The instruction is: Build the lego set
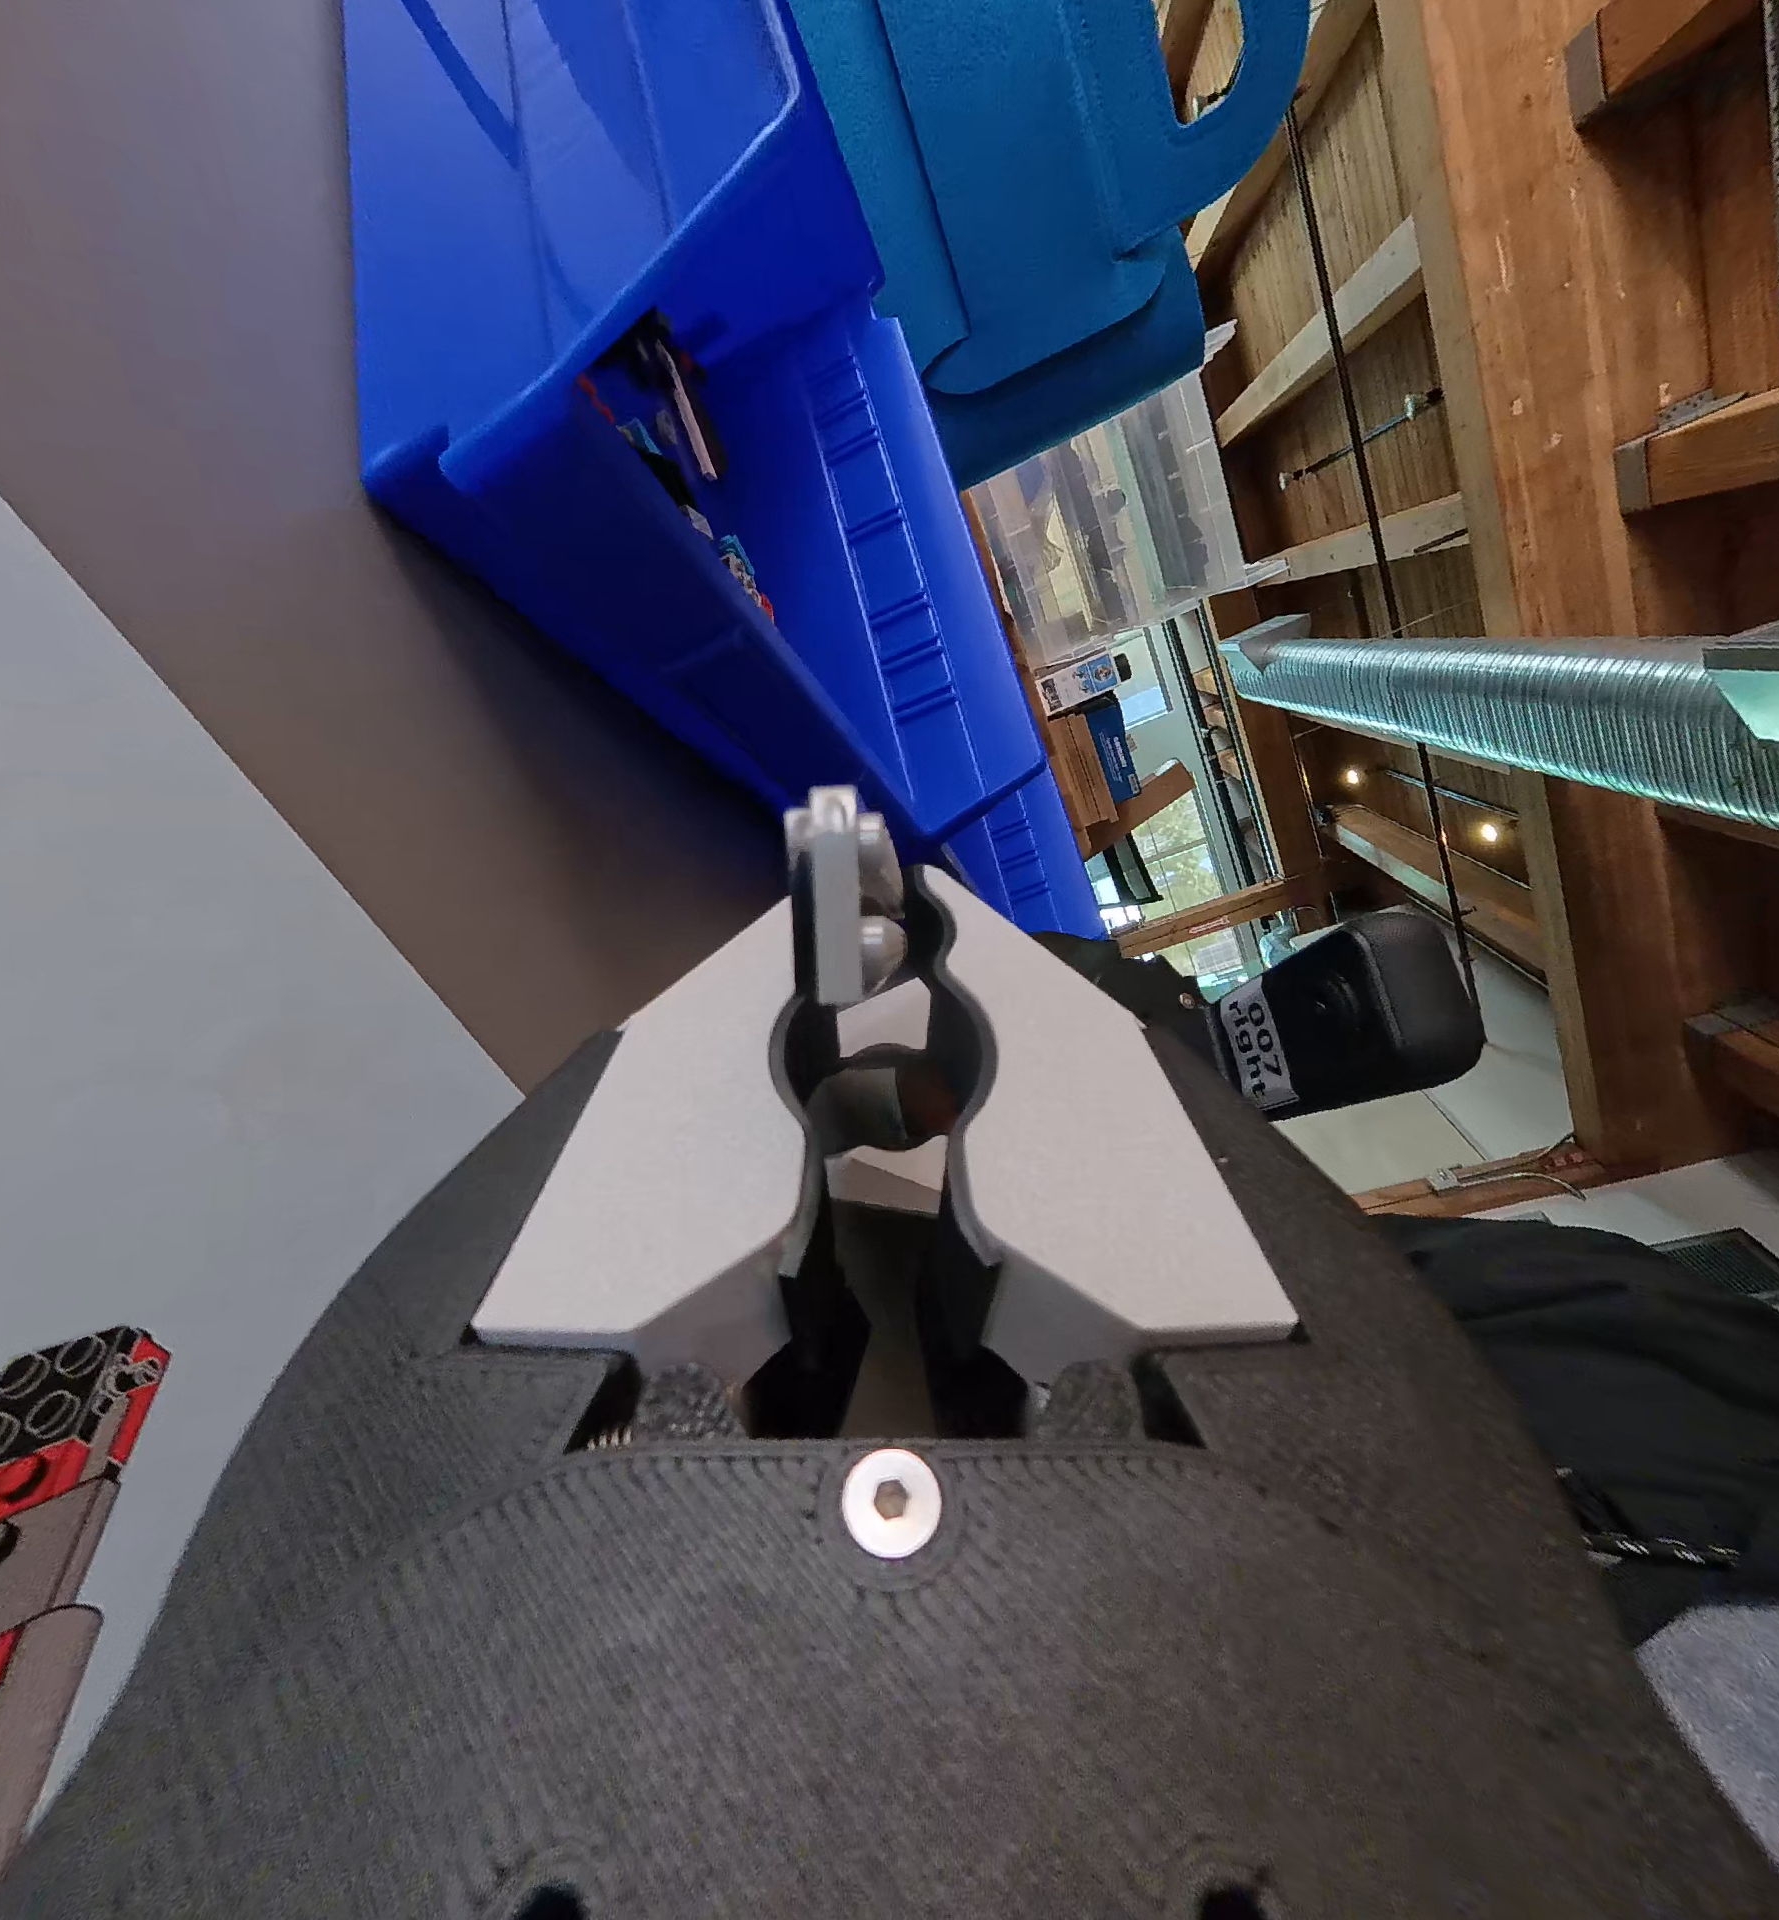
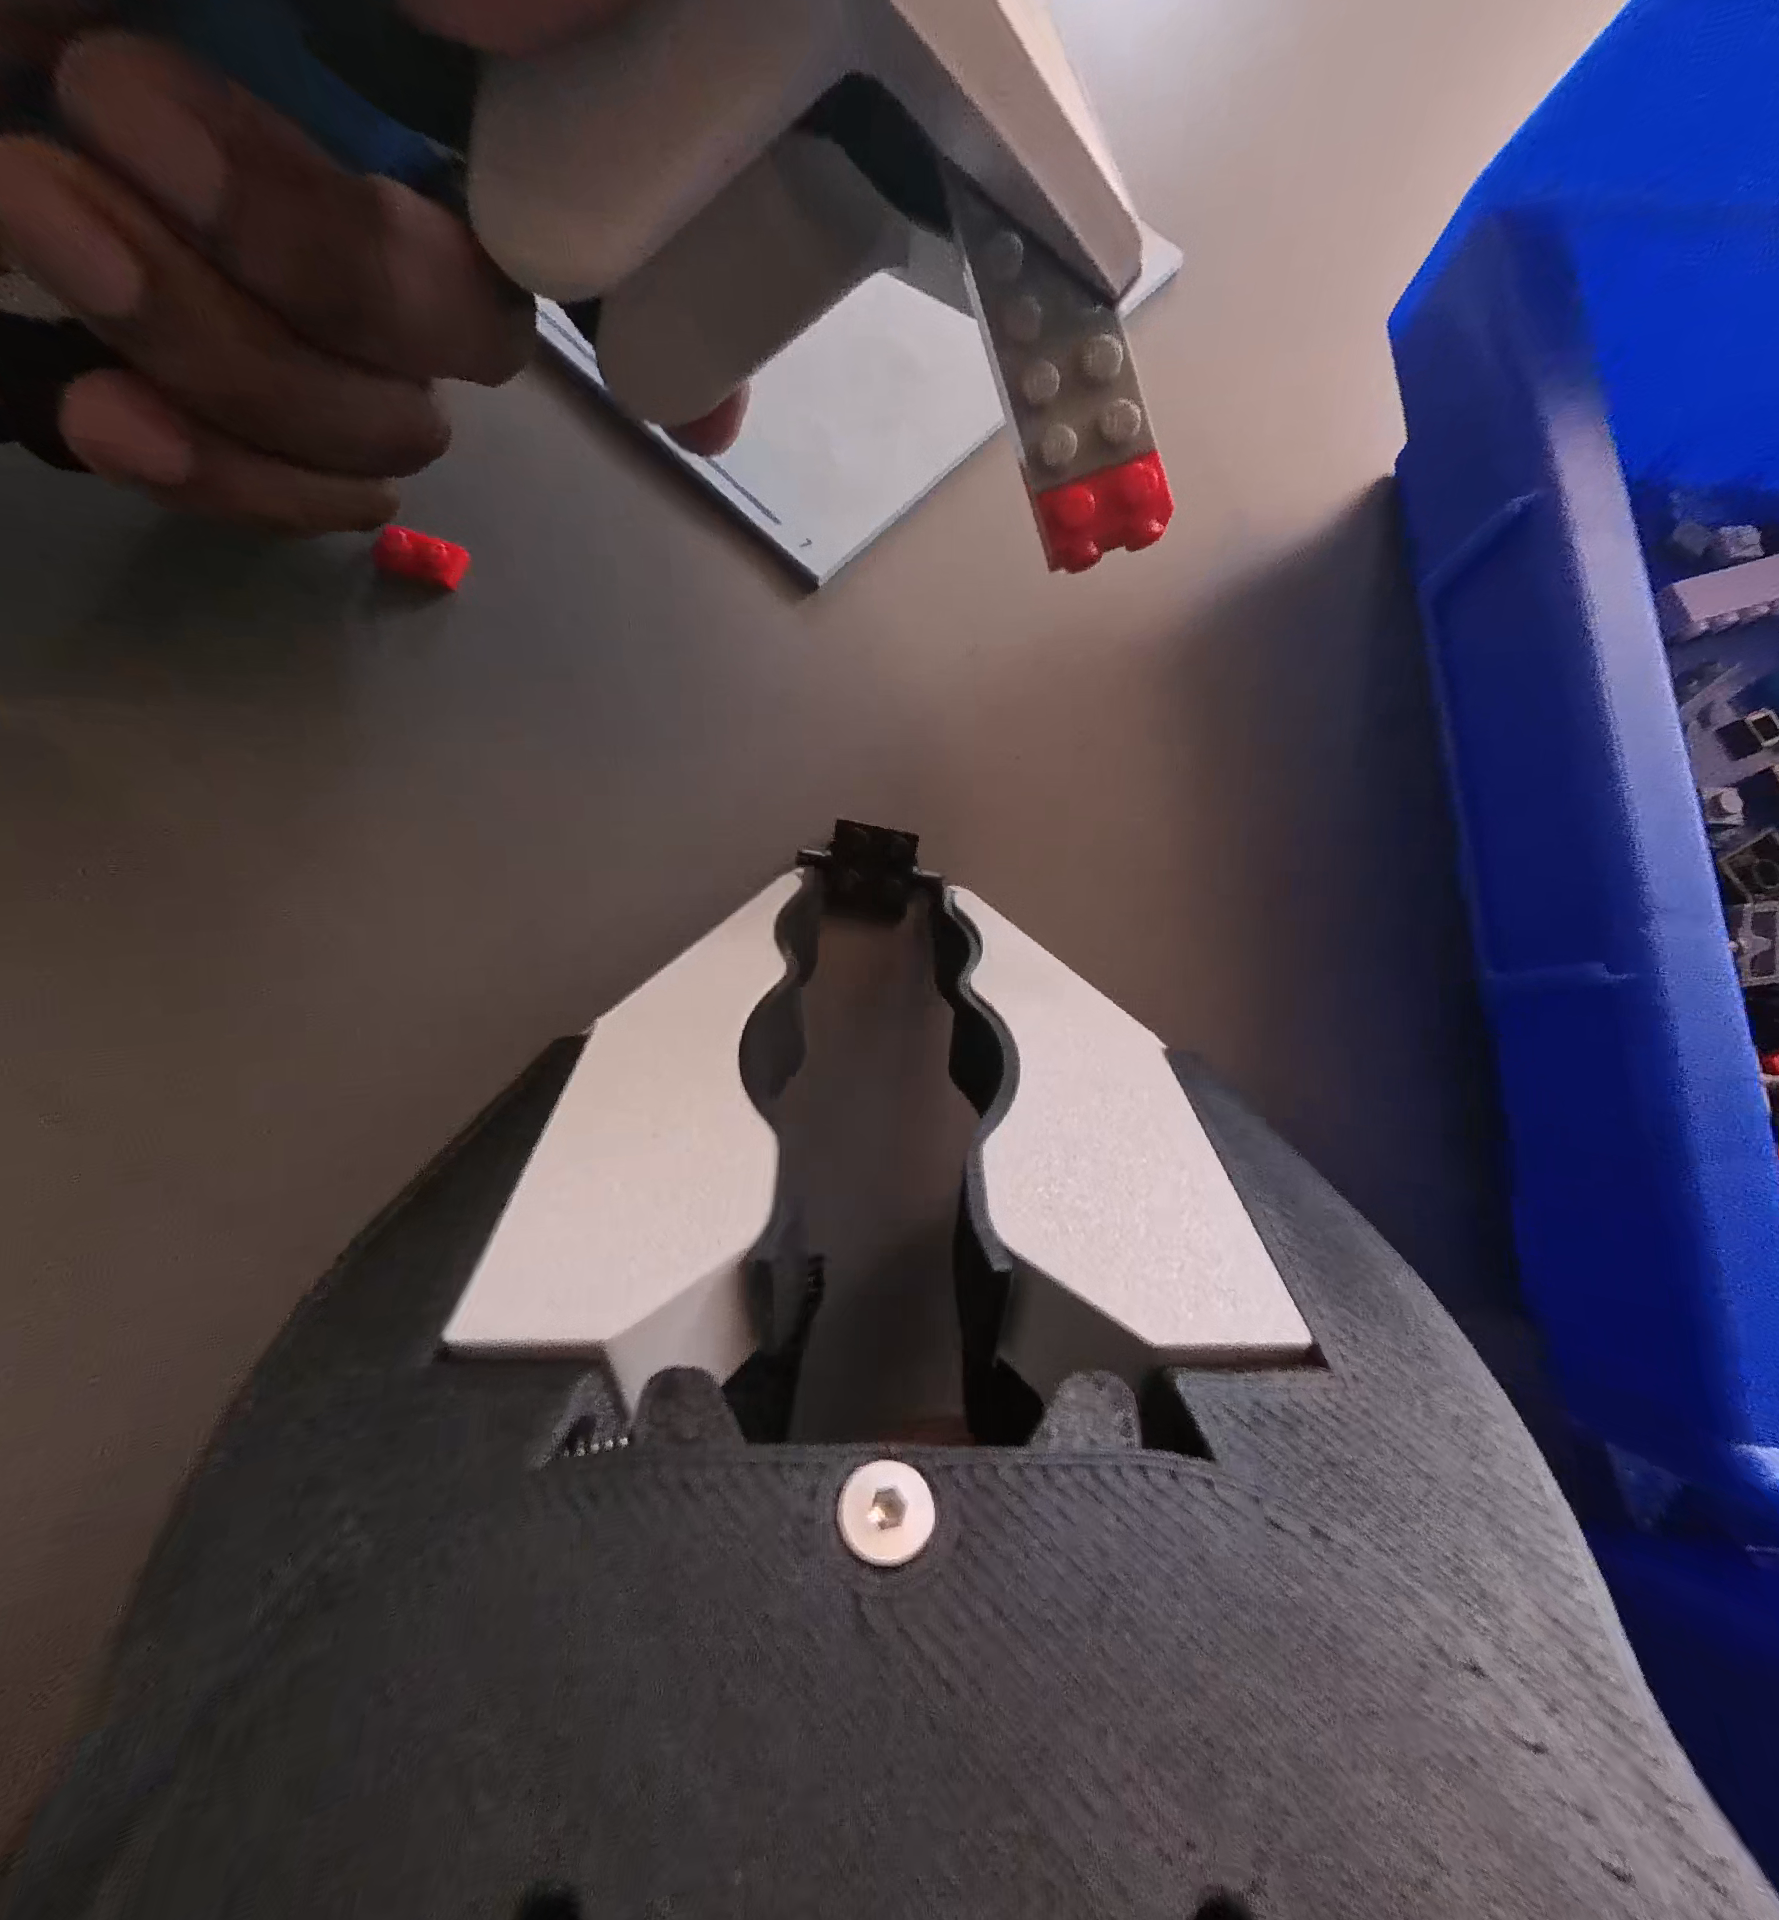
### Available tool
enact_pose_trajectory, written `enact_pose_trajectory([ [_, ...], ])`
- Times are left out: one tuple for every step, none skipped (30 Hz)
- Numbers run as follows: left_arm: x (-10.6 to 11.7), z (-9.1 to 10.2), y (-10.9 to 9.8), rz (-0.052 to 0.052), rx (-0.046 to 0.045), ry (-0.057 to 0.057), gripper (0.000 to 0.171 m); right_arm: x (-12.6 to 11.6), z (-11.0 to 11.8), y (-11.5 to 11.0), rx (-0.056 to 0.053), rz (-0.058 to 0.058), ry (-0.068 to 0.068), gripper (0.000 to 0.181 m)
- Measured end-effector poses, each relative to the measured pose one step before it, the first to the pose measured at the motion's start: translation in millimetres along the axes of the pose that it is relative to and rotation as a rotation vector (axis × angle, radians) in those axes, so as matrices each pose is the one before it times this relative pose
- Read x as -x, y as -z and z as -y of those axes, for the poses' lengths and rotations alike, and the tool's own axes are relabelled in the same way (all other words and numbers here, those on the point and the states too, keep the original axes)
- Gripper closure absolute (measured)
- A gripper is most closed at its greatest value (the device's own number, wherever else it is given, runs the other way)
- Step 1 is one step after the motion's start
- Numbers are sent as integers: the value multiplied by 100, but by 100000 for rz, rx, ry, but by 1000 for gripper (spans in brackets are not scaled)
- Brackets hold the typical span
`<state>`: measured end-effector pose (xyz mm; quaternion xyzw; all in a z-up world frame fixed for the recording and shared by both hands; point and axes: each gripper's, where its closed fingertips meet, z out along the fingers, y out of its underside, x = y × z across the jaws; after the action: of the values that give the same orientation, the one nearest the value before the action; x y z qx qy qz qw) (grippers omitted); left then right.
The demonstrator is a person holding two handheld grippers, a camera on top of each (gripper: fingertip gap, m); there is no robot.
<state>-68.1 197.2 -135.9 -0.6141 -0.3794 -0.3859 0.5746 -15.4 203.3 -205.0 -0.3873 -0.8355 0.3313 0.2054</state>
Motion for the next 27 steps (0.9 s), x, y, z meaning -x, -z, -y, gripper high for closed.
enact_pose_trajectory([
  [25,-56,-23,111,260,183,163,-121,27,-23,-207,-723,604,160],
  [3,-62,-18,-38,205,271,163,-105,7,-31,-235,-395,837,162],
  [26,-64,-22,32,297,457,163,-53,28,-22,-426,270,352,162],
  [43,-55,-16,25,243,526,163,-12,9,5,-482,915,-127,162],
  [56,-34,-5,38,119,566,163,23,30,25,-601,1316,330,162],
  [51,-20,-4,-87,-6,520,163,-15,-5,44,-509,985,511,162],
  [64,-24,1,-5,67,687,163,-118,-19,72,-375,492,171,162],
  [42,-12,-4,-210,-2,913,163,-70,64,124,-927,684,745,162],
  [24,-38,-2,-380,50,1169,163,-142,115,200,-1255,319,716,162],
  [-75,-12,-5,-1020,-149,1445,163,-142,149,261,-1336,363,609,162],
  [-75,-17,-10,-1109,-98,1725,163,-42,262,336,-2067,959,1240,162],
  [-99,-34,-7,-1194,-84,1807,163,-38,375,414,-2627,950,1497,162],
  [-157,-55,-34,-1570,-65,2083,163,-101,400,478,-2618,494,1256,162],
  [-174,-80,-47,-1863,-28,2548,163,-185,424,515,-2529,132,1100,162],
  [-141,-117,-58,-1676,66,2531,163,-235,457,530,-2606,-94,1128,162],
  [-116,-140,-86,-1539,62,2553,163,-295,487,539,-2485,-372,947,162],
  [-69,-175,-92,-1277,206,2719,163,-320,537,529,-2346,-518,667,162],
  [-89,-197,-105,-1437,151,2663,163,-295,614,496,-2388,-556,588,162],
  [-63,-210,-123,-1034,241,2176,163,-268,629,436,-2084,-453,537,163],
  [-51,-208,-119,-787,252,1568,163,-215,589,366,-1646,-263,578,163],
  [-34,-201,-126,-584,173,1485,162,-150,502,262,-1143,-77,689,163],
  [-16,-172,-93,-358,-42,1507,162,-85,386,155,-707,83,829,162],
  [37,-126,-76,39,-210,1143,163,-21,262,49,-258,344,788,163],
  [83,-94,-54,467,-278,628,162,39,95,-54,399,683,508,162],
  [100,-60,-49,501,-390,610,163,82,-21,-133,759,781,446,162],
  [132,-101,-47,658,-90,653,163,93,-106,-173,960,735,471,162],
  [99,-99,-65,355,61,584,163,121,-164,-202,1146,871,325,162],
])
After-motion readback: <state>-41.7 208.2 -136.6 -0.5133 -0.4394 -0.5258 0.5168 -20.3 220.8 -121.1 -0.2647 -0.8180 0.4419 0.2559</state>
